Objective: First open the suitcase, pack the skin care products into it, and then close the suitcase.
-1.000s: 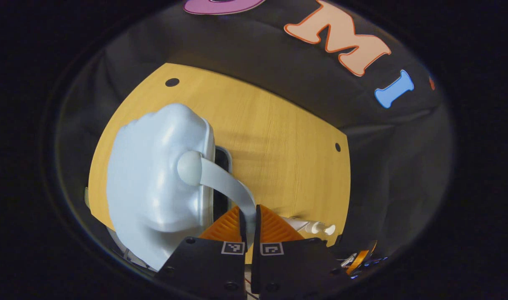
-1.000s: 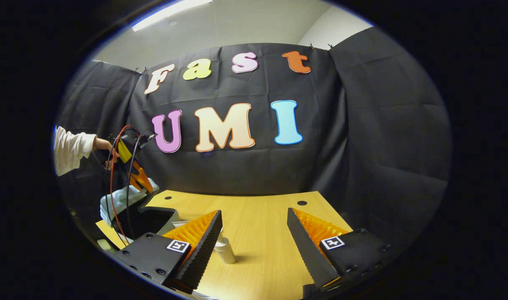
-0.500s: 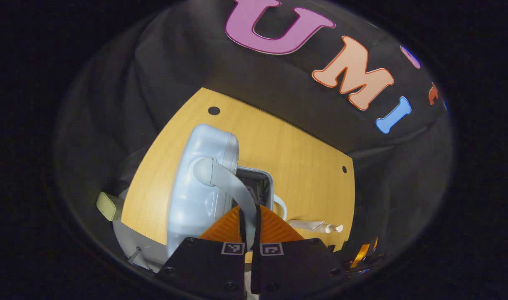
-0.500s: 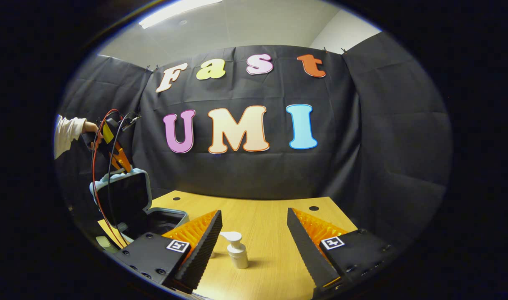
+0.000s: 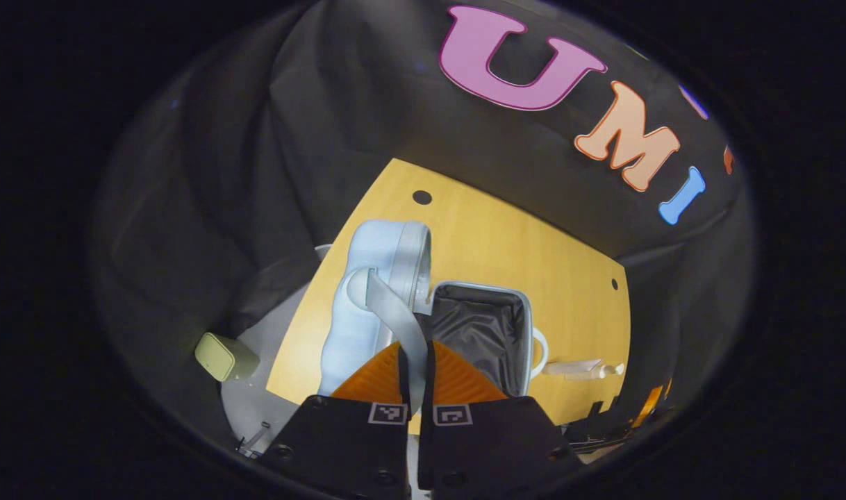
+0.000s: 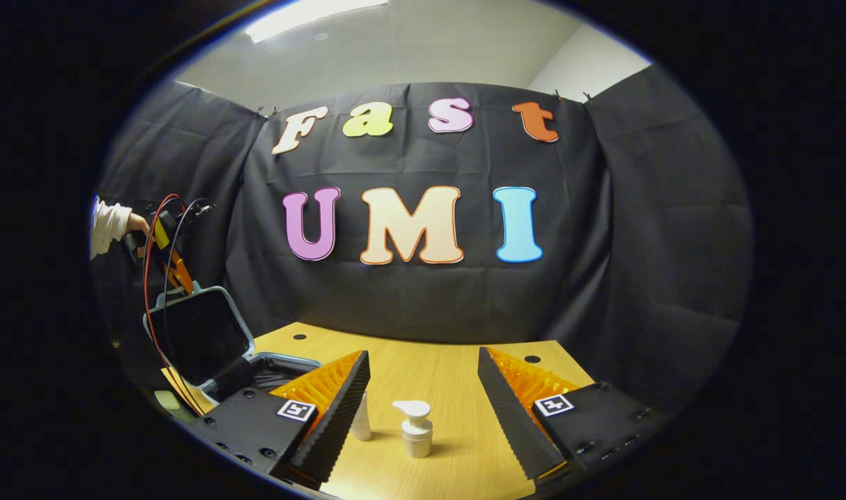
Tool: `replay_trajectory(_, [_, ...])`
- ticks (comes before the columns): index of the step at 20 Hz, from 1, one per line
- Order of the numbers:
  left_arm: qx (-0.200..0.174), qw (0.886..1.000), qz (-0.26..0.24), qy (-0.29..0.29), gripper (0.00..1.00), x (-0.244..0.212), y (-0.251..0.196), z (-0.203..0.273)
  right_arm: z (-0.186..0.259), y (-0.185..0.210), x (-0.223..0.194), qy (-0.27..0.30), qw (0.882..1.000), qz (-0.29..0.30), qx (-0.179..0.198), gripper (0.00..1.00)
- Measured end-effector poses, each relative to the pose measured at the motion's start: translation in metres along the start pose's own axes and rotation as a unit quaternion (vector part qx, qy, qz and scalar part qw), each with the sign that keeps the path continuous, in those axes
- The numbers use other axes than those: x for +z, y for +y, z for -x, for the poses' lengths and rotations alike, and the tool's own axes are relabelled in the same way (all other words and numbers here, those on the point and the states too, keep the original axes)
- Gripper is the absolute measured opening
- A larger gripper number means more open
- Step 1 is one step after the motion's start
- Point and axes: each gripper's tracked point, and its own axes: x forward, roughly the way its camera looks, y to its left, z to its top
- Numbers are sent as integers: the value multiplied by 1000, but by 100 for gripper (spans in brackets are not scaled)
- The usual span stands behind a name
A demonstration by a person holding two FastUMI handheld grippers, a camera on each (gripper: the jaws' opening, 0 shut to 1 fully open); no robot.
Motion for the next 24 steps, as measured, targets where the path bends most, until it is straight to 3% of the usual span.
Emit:
replay_trajectory(7, [9,1000,13,-10,0,-10,81,-27,-2,9,16,-6,999,26,-18,98])
replay_trajectory(13, [-50,993,104,-15,0,-38,138,-75,-9,20,19,5,999,34,-24,99])
replay_trajectory(18, [-67,984,164,-21,0,-70,175,-113,-16,24,17,15,999,25,-30,99])
replay_trajectory(24, [-34,986,164,-8,4,-93,199,-136,-23,28,2,33,999,21,-28,100])
